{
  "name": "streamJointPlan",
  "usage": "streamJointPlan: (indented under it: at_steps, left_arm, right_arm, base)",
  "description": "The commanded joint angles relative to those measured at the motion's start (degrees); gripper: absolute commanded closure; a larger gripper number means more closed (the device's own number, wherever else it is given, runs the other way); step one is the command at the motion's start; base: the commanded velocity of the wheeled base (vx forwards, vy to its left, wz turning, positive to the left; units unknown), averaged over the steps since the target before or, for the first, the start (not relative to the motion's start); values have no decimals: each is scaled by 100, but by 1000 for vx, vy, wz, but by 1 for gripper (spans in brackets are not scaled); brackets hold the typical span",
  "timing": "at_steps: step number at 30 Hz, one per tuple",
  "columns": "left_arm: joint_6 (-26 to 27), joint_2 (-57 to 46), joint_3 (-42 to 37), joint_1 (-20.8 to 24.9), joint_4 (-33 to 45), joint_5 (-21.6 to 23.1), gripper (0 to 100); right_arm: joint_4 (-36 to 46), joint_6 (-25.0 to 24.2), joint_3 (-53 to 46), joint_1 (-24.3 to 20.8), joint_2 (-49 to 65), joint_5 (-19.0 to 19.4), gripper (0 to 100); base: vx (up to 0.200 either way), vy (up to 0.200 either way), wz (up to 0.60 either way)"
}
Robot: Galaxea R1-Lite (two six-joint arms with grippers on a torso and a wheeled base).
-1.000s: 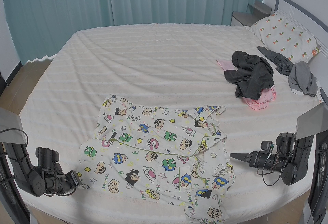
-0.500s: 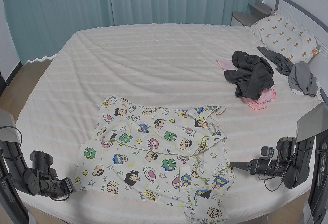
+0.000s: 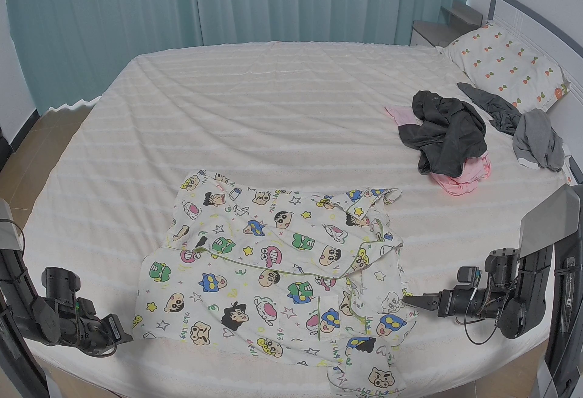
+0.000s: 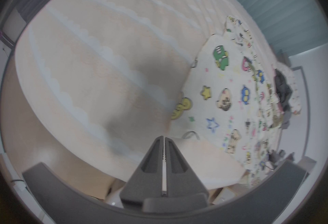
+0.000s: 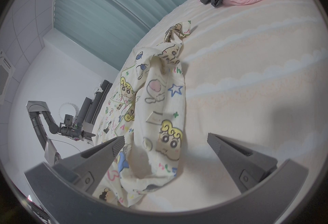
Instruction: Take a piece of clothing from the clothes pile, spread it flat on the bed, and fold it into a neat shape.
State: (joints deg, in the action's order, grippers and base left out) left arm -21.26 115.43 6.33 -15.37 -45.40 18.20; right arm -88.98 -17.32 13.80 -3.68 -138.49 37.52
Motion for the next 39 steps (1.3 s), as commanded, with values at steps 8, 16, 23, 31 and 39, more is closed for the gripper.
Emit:
streamJointPlan:
  at_steps: [8, 16, 23, 31, 39]
  left_arm:
    - [-1187, -671, 62, -475, -233, 2030, 100]
    - [-1372, -715, 53, -616, -259, 2073, 100]
    - [-1346, -548, 53, -686, -268, 2056, 100]
    - [-1319, -522, 44, -686, -268, 2047, 100]
    - [-1310, -522, 18, -686, -277, 2003, 100]
  right_arm:
    - [-58, -1203, 949, -45, -214, -122, 0]
    - [-76, -2056, 835, -133, -109, -70, 0]
    - [-76, -2636, 685, -150, 278, -78, 0]
    - [-76, -2627, 492, -300, 357, -78, 0]
    - [-67, -2557, 809, 500, 296, -228, 100]
  base:
    - [0, 0, 0]
    - [0, 0, 0]
    - [0, 0, 0]
    - [0, 0, 0]
    - [0, 0, 0]
